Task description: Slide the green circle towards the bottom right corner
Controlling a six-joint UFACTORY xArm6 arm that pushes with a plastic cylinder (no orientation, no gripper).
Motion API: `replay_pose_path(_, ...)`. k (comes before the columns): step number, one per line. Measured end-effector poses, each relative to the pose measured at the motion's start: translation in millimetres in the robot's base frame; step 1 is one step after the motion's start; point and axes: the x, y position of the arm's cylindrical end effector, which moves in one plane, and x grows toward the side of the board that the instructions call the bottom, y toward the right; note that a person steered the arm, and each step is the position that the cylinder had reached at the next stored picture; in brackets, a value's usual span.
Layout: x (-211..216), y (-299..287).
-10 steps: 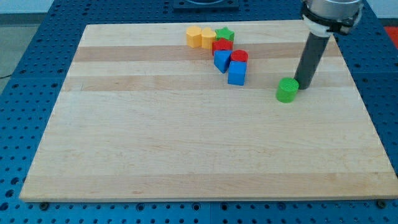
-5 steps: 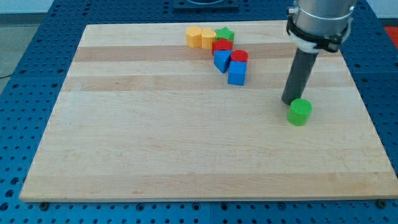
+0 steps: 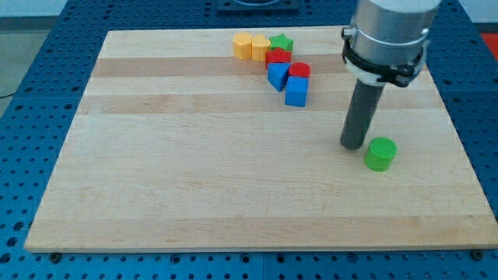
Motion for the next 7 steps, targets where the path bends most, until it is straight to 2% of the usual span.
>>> replay_pose_path(2,26.4,40.0)
replay_pose_path(4,3.3,47.1)
replay_pose_path(7,39.9,63.4)
